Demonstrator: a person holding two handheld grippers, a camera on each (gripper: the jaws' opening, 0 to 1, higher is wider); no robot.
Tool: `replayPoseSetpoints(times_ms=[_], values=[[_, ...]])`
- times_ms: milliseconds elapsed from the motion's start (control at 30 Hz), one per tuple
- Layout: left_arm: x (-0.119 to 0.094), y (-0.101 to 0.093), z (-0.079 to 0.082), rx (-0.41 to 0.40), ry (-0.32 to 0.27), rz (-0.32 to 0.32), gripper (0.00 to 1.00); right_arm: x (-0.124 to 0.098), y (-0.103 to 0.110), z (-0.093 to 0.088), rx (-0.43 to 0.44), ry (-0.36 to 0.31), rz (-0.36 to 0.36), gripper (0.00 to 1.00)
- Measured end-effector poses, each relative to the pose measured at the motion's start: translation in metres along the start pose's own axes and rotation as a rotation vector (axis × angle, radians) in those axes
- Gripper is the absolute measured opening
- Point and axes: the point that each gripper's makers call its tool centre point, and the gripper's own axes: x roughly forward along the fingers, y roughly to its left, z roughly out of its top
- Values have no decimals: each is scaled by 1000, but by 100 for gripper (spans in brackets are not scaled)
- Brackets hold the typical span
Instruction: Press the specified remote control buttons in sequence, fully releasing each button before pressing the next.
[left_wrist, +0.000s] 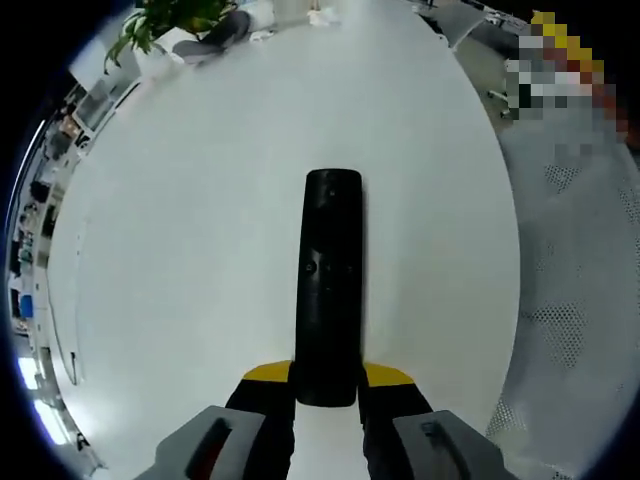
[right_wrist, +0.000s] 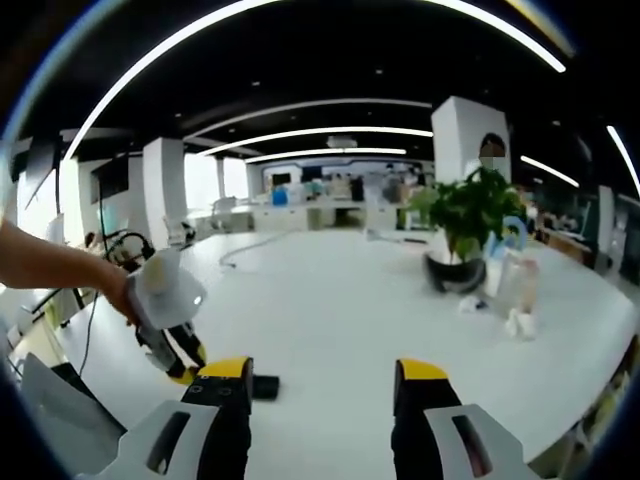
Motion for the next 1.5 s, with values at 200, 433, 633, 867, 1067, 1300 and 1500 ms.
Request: replayPoseSetpoints(times_ms=[200,433,633,867,1067,1300,1500], values=[[-1,-13,-2,-16,-19,3,23,0,0,0,2,0,-1,53],[-1,-27,-3,-20,-29,5,23,0,1,-1,-1,6,4,53],[-2,-37,-4,-31,-38,5,23,0,1,-2,1,8,4,53],[-3,-44,-5,-50,-54,7,23,0,1,-2,1,11,8,52],[-3,-54,-6,-54,-64,6,23,1,3,-3,0,16,18,50],[-4,-64,-7,-68,-55,11,23,1,4,-3,-1,17,17,50],[-5,-72,-9,-86,-67,13,23,0,5,-2,-1,17,21,50]])
